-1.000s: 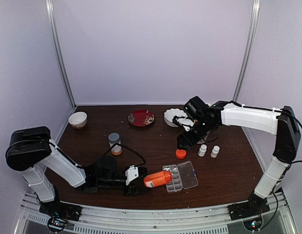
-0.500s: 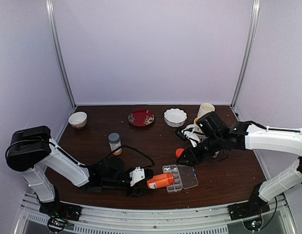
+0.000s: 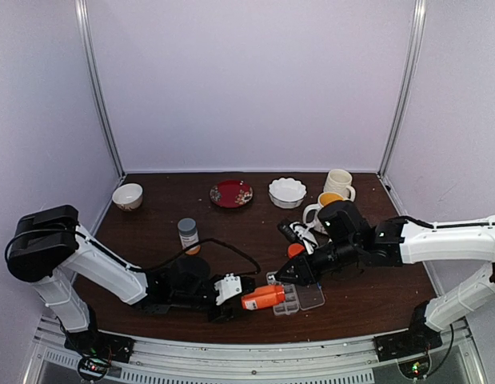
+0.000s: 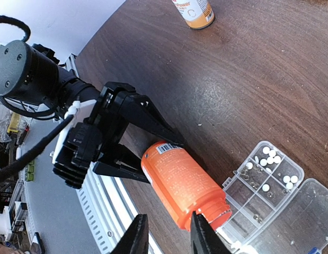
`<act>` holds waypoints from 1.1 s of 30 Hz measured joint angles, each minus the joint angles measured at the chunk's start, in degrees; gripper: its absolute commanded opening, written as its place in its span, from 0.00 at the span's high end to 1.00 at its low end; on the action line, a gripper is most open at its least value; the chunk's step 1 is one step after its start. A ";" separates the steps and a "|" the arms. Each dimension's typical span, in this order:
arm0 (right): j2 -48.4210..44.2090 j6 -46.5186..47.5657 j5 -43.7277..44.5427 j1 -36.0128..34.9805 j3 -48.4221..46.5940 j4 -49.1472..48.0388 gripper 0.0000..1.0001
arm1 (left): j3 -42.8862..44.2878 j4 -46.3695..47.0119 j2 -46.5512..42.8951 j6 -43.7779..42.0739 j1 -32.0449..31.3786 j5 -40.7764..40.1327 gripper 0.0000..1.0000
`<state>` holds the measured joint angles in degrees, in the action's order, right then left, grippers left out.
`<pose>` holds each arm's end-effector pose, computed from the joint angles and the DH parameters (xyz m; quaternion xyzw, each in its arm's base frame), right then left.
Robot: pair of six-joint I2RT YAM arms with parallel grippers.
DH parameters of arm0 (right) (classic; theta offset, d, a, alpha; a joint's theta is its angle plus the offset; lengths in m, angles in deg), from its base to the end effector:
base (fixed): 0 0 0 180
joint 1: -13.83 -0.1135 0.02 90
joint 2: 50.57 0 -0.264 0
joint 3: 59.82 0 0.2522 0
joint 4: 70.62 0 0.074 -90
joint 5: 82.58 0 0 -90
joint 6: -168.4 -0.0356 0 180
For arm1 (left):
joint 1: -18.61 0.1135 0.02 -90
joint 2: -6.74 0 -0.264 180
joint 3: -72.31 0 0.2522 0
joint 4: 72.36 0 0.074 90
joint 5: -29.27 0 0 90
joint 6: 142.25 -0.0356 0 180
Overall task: Sort the pills into containers
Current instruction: Pour the pill into the compartment of the pill container.
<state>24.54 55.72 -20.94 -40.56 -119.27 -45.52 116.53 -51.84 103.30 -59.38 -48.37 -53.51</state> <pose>0.1462 0.2332 0.2318 -0.3390 0.8200 0.4258 0.1772 0.1121 -0.2752 0.1185 0.5500 0.6776 -0.2897 0.3931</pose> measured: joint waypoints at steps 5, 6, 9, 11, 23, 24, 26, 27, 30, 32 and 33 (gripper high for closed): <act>0.35 -2.21 0.22 -0.61 1.79 -2.36 0.75 | 1.46 -3.21 -1.84 0.00 -0.31 -0.50 1.00; 0.39 -2.67 0.37 -0.61 2.01 -2.67 0.76 | 1.66 -3.91 -2.25 0.00 -0.33 -0.61 1.00; 0.59 -3.61 0.96 -0.61 2.47 -3.45 0.78 | 2.19 -5.84 -2.99 -0.02 -0.33 -0.63 1.00; 0.61 -4.15 1.25 -0.63 2.78 -3.87 0.78 | 2.64 -7.48 -3.32 -0.02 -0.33 -0.61 1.00; 1.62 -5.68 1.44 -1.84 3.85 -6.84 0.81 | 4.94 -15.15 -5.05 0.00 -0.37 -0.98 1.00; 1.62 -5.84 1.49 -2.03 4.20 -7.17 0.81 | 4.96 -15.56 -5.18 0.00 -0.37 -1.03 1.00; 1.79 -6.03 1.90 -2.27 4.61 -7.26 0.86 | 5.01 -16.24 -5.27 0.00 -0.37 -1.07 1.00; 2.23 -6.01 2.23 -2.29 4.61 -7.13 0.87 | 5.05 -16.52 -5.29 0.00 -0.37 -1.07 1.00; 3.74 -6.05 2.80 -2.45 4.72 -6.95 0.85 | 5.77 -18.18 -5.29 -0.02 -0.37 -1.09 1.00; 3.08 -6.40 3.13 -2.49 5.64 -7.69 0.85 | 6.45 -19.10 -5.31 -0.02 -0.37 -1.11 1.00; 2.71 -6.54 3.39 -2.51 5.99 -7.93 0.90 | 6.75 -19.43 -5.31 -0.02 -0.37 -1.14 1.00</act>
<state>27.25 49.19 -17.55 -43.07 -113.28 -53.46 123.29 -71.27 97.99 -59.40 -48.74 -54.64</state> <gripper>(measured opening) 0.153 0.539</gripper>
